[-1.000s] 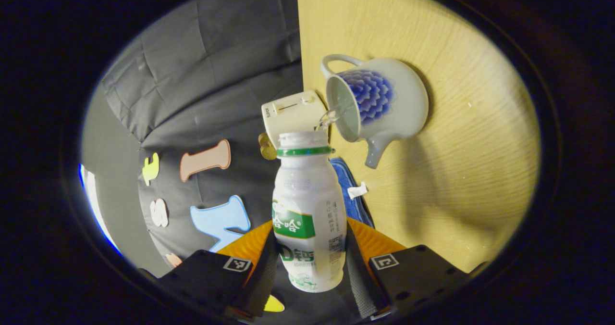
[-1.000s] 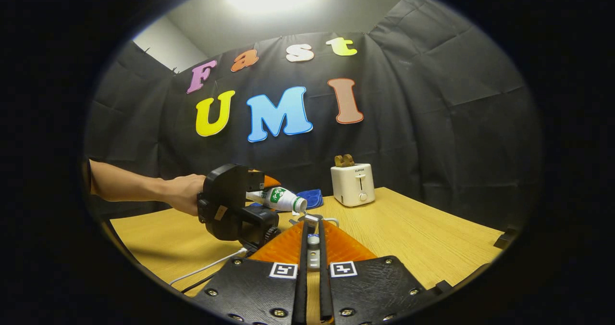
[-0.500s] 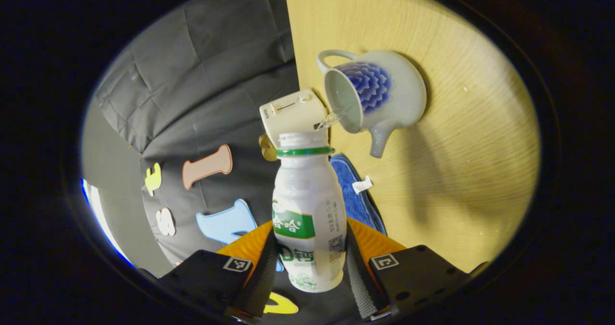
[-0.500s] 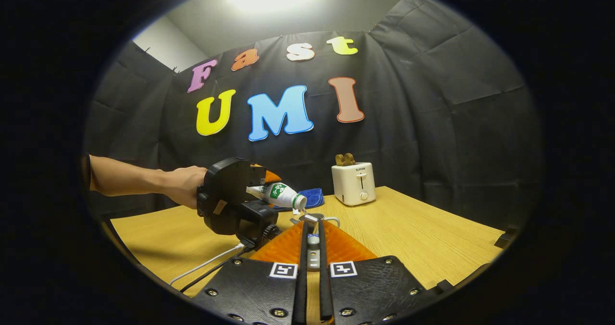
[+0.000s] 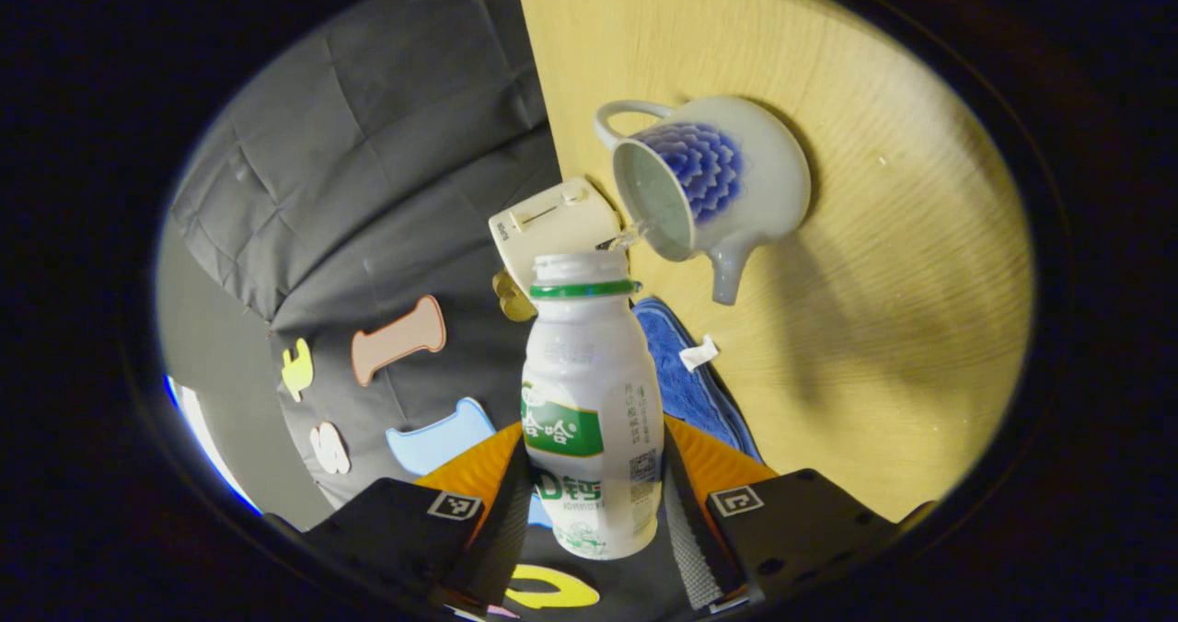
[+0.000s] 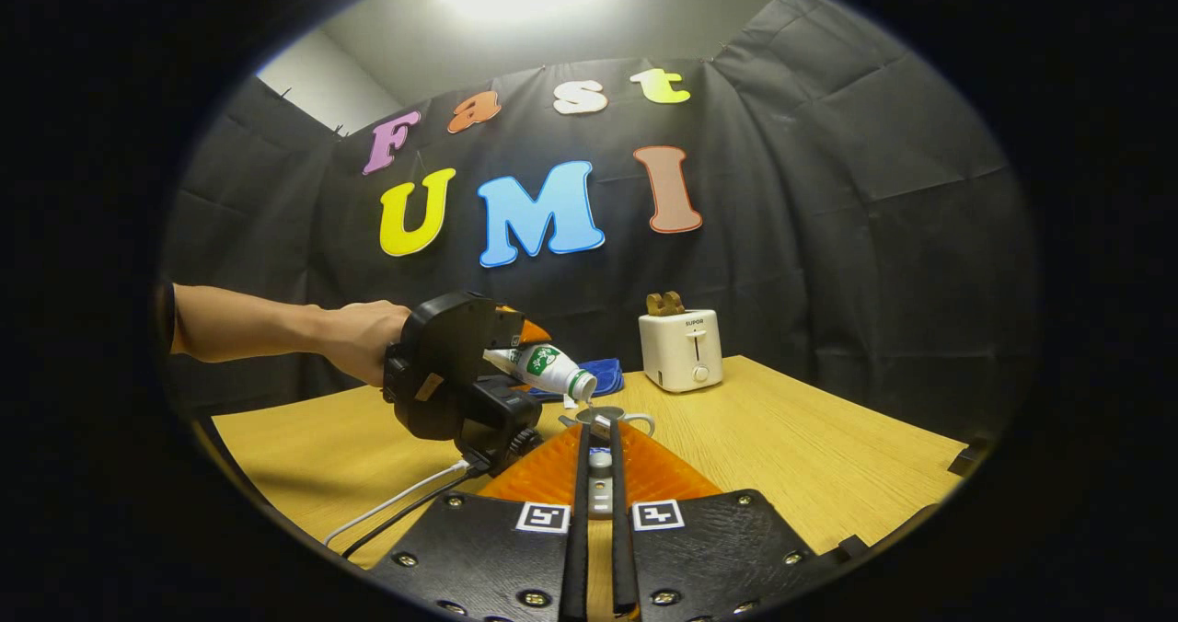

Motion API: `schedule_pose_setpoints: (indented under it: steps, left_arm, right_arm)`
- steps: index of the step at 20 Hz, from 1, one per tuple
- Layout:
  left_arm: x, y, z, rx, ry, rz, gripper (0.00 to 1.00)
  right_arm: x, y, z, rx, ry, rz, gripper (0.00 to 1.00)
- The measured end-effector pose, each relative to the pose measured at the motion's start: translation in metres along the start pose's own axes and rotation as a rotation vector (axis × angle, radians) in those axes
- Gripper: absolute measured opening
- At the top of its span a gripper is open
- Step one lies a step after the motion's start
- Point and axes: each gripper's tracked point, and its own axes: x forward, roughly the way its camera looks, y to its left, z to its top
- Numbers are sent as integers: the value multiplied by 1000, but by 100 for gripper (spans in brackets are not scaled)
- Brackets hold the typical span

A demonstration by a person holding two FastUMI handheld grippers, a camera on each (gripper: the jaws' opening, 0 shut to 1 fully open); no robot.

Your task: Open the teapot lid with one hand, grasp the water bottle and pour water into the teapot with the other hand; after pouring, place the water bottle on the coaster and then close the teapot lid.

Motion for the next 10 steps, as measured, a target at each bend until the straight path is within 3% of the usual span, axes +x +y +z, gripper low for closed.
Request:
schedule_pose_setpoints:
  steps: [4, 5, 7, 10]
  left_arm:
    - [-1, 1, 4, 21, -9, -1, 80]
    - [-2, 2, 5, 26, -12, 0, 70]
    - [-3, 2, 8, 30, -14, 1, 80]
    - [-4, 2, 9, 30, -21, -2, 80]
  right_arm:
    - [1, -1, -1, 4, 2, -2, 10]
    - [1, -1, -2, 5, 4, -1, 10]
    - [1, -1, -2, 5, 6, -1, 10]
    - [0, -2, 0, 5, 0, -3, 10]
